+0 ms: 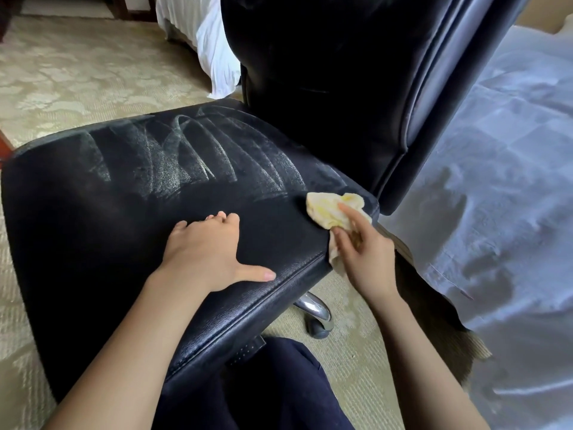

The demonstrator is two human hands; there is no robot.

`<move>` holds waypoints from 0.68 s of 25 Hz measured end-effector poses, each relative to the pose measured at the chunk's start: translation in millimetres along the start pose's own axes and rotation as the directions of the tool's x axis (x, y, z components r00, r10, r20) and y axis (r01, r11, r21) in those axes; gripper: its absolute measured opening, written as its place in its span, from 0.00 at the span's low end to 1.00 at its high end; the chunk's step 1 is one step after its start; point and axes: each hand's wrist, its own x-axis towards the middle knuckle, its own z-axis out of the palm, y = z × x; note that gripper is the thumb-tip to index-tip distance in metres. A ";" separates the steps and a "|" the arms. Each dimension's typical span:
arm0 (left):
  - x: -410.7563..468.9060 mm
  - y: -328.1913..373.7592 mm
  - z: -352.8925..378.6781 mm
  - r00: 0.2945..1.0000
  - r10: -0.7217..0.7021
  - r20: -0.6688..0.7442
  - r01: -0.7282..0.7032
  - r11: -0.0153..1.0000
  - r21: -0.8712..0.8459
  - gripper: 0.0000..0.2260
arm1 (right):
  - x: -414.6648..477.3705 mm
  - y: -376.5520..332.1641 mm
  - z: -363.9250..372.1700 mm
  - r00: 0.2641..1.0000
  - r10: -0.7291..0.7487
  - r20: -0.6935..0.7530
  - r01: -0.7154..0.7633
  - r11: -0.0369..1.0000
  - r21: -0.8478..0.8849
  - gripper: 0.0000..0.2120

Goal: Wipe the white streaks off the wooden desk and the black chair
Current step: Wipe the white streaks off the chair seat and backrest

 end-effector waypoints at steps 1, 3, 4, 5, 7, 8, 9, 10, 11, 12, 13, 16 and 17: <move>1.0 2.7 -1.4 1.000 -0.005 -0.010 0.005 1.000 0.012 0.47 | 8.7 2.3 0.3 0.999 0.051 0.000 -0.051 0.999 0.004 0.18; 2.7 9.4 -0.5 1.000 -0.015 -0.009 0.015 0.999 0.044 0.47 | 27.9 7.7 0.8 0.989 0.150 -0.012 -0.150 0.988 0.027 0.18; 3.7 11.7 1.3 1.000 -0.017 -0.004 0.017 0.998 0.052 0.47 | 38.5 10.8 1.4 0.981 0.193 -0.017 -0.193 0.981 0.027 0.18; 5.1 12.9 3.7 1.000 -0.018 -0.002 0.018 0.999 0.050 0.48 | 49.1 13.8 1.8 0.973 0.230 -0.012 -0.229 0.973 0.015 0.17; 7.2 13.3 7.7 1.000 -0.018 -0.010 0.018 1.000 0.021 0.48 | 69.7 19.1 2.4 0.958 0.287 0.005 -0.287 0.958 -0.014 0.17; 7.8 13.2 9.2 1.000 -0.018 -0.016 0.018 1.000 0.002 0.48 | 78.1 20.4 2.6 0.950 0.313 0.012 -0.313 0.950 -0.015 0.18; 8.1 13.5 9.9 1.000 -0.020 -0.023 0.019 1.000 -0.015 0.47 | 84.2 20.4 2.6 0.943 0.331 0.017 -0.331 0.944 -0.014 0.18; 8.6 14.5 10.5 0.999 -0.023 -0.026 0.023 0.999 -0.031 0.47 | 87.6 19.7 2.7 0.941 0.336 0.021 -0.336 0.942 -0.028 0.18; 9.2 15.3 10.7 0.999 -0.026 -0.030 0.025 0.999 -0.046 0.46 | 88.3 17.9 3.1 0.945 0.325 0.025 -0.323 0.944 -0.061 0.19; 9.9 15.3 10.7 0.999 -0.028 -0.035 0.026 0.998 -0.059 0.46 | 86.5 15.4 4.0 0.953 0.301 0.032 -0.296 0.949 -0.106 0.19; 10.9 15.3 10.5 0.999 -0.029 -0.041 0.027 0.997 -0.068 0.45 | 82.5 11.6 4.0 0.961 0.272 0.045 -0.263 0.953 -0.151 0.19; 13.5 14.0 9.7 0.998 -0.027 -0.056 0.023 0.996 -0.084 0.44 | 60.7 -7.3 1.5 0.975 0.192 0.107 -0.165 0.960 -0.226 0.19; 13.8 13.7 10.0 0.998 -0.026 -0.057 0.021 0.996 -0.088 0.44 | 49.6 -15.6 1.7 0.980 0.143 0.140 -0.104 0.962 -0.251 0.19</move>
